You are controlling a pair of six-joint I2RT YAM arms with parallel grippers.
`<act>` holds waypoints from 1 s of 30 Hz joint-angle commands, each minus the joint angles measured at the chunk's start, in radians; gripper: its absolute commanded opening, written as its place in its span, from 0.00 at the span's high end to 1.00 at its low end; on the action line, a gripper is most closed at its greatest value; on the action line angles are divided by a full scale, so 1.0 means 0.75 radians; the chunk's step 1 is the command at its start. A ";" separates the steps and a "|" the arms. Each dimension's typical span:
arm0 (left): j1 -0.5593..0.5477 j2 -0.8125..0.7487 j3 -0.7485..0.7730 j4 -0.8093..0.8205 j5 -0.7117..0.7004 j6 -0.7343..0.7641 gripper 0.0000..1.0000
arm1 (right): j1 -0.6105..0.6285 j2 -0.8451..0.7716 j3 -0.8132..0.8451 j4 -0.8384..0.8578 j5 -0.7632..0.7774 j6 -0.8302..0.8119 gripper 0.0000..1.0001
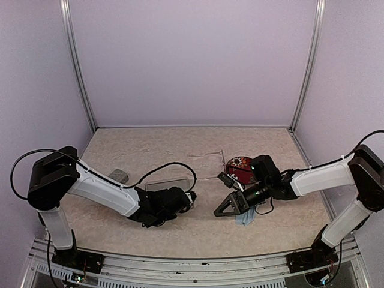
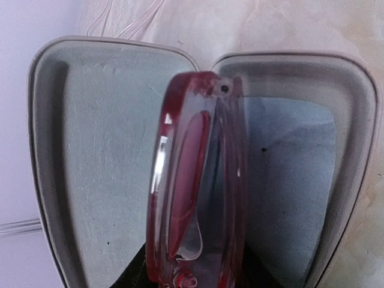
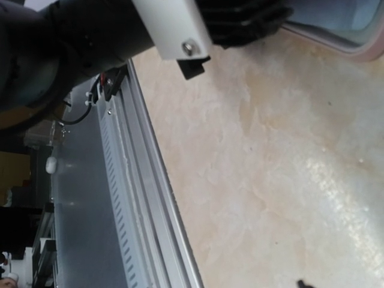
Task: Organize the sunglasses
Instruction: Place the sunglasses in the sunglasses case.
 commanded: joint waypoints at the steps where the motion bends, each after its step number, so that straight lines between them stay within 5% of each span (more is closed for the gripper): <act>1: -0.011 0.013 0.018 -0.028 0.037 -0.028 0.57 | -0.014 -0.002 -0.022 0.035 -0.014 0.010 0.28; 30: -0.084 -0.092 -0.015 -0.122 0.053 -0.148 0.49 | -0.016 0.005 -0.035 0.059 -0.007 0.023 0.28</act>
